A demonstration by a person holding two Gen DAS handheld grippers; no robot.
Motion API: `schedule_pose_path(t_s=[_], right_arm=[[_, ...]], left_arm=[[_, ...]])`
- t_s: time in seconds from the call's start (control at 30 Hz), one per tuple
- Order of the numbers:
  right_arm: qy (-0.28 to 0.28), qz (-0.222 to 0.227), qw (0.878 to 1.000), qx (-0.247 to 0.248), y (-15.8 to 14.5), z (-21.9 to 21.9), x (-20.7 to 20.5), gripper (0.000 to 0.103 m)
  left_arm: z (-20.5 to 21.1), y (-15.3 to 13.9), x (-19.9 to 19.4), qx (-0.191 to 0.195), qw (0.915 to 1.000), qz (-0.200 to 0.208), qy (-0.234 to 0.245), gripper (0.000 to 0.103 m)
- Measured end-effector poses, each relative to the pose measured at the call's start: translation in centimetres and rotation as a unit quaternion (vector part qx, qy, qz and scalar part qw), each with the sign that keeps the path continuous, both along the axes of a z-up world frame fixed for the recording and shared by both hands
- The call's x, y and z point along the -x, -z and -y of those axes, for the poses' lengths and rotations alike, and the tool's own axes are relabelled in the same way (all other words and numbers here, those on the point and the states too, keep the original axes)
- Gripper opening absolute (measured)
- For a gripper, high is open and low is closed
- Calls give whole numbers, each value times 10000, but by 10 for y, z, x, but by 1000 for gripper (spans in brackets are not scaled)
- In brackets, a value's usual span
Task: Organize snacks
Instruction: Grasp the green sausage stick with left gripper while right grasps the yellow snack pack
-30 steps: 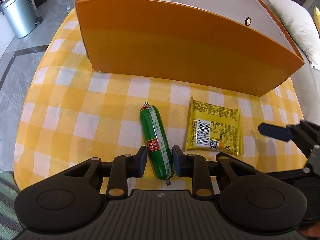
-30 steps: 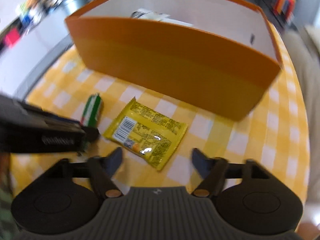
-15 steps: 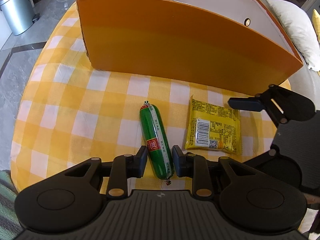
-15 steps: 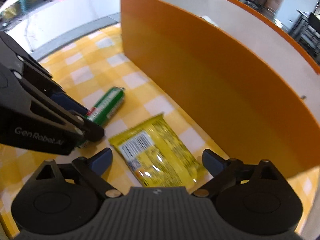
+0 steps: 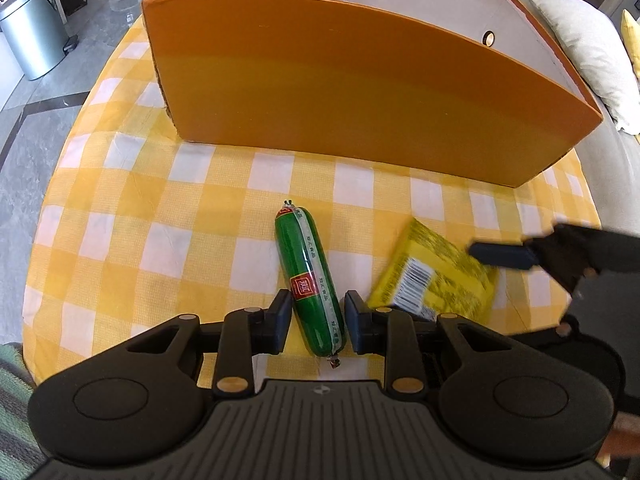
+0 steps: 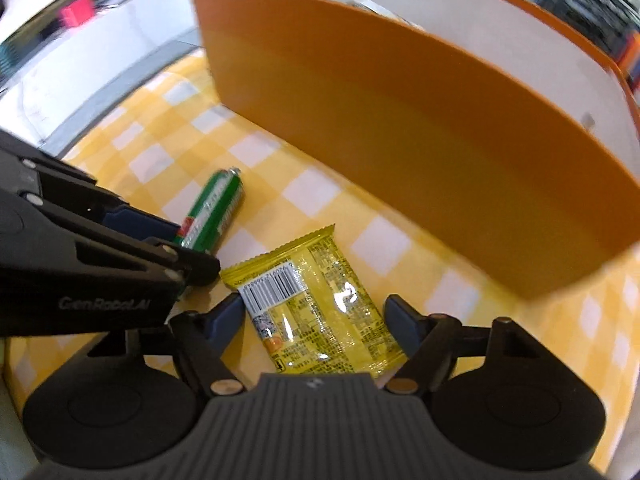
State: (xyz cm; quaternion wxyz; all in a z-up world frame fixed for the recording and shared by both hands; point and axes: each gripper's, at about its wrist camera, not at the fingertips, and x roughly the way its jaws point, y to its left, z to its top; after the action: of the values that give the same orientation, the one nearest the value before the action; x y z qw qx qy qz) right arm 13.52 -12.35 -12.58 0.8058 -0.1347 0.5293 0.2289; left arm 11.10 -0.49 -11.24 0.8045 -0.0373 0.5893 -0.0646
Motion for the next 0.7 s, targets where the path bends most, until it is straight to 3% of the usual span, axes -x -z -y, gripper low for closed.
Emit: schedule_pose_path(t_s=[0.17, 0.3, 0.43, 0.5, 0.7], right_arm=[[1150, -400, 9922, 270, -4, 14, 12, 70], [1742, -538, 9829, 268, -5, 34, 18, 70], [1579, -413, 9865, 143, -5, 35, 21, 72], [1337, -246, 9907, 107, -6, 33, 26, 81], [732, 33, 9971, 204, 0, 25, 25, 81]], left_arm=[[9, 0, 4, -51, 9998, 53, 184, 32], [14, 1, 4, -165, 9997, 97, 166, 35], [14, 3, 2, -193, 9997, 157, 64, 37], [16, 3, 2, -223, 9996, 166, 57, 38], [24, 4, 2, -269, 9991, 262, 176, 37]])
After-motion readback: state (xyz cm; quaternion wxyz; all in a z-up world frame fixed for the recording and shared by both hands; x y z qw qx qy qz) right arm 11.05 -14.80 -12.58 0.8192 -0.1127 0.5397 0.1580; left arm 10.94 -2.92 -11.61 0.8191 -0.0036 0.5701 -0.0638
